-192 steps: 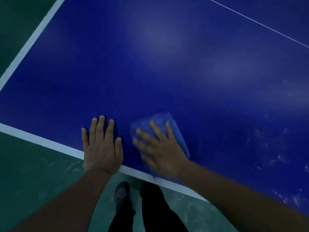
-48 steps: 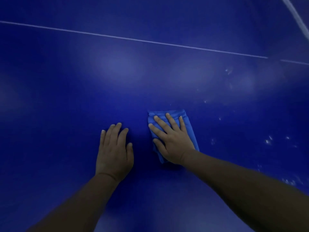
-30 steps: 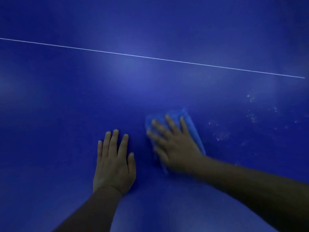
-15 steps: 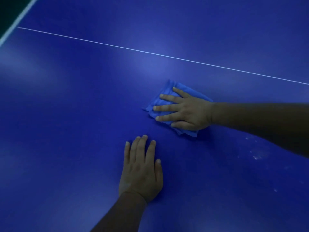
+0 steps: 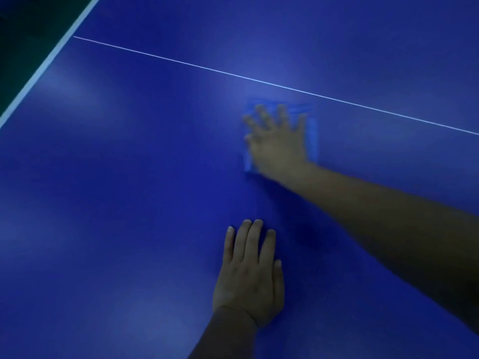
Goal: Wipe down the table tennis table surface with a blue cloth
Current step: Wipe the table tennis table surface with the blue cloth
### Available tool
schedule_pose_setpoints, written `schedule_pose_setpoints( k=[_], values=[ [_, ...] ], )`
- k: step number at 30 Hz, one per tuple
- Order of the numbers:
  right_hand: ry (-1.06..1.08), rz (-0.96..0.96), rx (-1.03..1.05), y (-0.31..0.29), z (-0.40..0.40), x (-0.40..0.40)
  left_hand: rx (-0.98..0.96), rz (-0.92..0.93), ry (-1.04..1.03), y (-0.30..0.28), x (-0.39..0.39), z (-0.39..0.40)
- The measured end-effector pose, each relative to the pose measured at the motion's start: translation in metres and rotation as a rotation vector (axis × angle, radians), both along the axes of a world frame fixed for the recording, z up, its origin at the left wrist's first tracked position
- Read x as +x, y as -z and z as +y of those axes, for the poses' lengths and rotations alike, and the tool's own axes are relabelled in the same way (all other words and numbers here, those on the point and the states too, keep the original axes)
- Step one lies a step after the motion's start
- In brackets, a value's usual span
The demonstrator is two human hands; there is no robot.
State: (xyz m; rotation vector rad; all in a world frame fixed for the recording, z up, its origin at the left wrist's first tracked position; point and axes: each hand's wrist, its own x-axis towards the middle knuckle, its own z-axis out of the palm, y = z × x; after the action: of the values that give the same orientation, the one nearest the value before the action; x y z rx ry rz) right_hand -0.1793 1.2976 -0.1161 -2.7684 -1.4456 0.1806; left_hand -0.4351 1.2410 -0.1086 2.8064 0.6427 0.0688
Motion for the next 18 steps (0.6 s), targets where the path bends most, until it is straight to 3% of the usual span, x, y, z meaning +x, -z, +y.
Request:
schedule_pose_setpoints(
  k=[4, 6, 7, 9, 12, 13, 14, 15, 18],
  values=[
    [0.647, -0.055, 0.050, -0.012, -0.112, 0.069, -0.055, 0.057, 0.027, -0.004, 0.002, 0.000],
    [0.867, 0.059, 0.045, -0.019, -0.143, 0.075, -0.062, 0.083, 0.026, -0.002, 0.002, -0.001],
    [0.876, 0.042, 0.037, -0.017, -0.139, 0.064, -0.037, 0.076, 0.032, 0.000, 0.001, -0.001],
    [0.542, -0.074, 0.045, -0.008, -0.120, 0.022, -0.020, 0.056, 0.038, 0.000, 0.002, -0.001],
    [-0.265, -0.043, 0.024, 0.005, -0.092, -0.028, -0.024, 0.046, 0.027, -0.001, 0.003, -0.001],
    [-0.368, -0.050, -0.022, 0.003, -0.089, -0.018, -0.023, 0.034, 0.025, 0.001, 0.003, -0.001],
    [-0.313, -0.075, -0.034, 0.002, -0.092, 0.004, -0.018, 0.029, 0.027, 0.003, 0.003, -0.001],
    [-0.118, -0.093, -0.023, 0.003, -0.100, 0.031, -0.015, 0.028, 0.025, 0.003, 0.002, -0.002],
    [0.668, -0.005, 0.026, -0.008, -0.149, 0.098, -0.005, 0.036, 0.020, 0.003, 0.003, -0.001]
  ],
)
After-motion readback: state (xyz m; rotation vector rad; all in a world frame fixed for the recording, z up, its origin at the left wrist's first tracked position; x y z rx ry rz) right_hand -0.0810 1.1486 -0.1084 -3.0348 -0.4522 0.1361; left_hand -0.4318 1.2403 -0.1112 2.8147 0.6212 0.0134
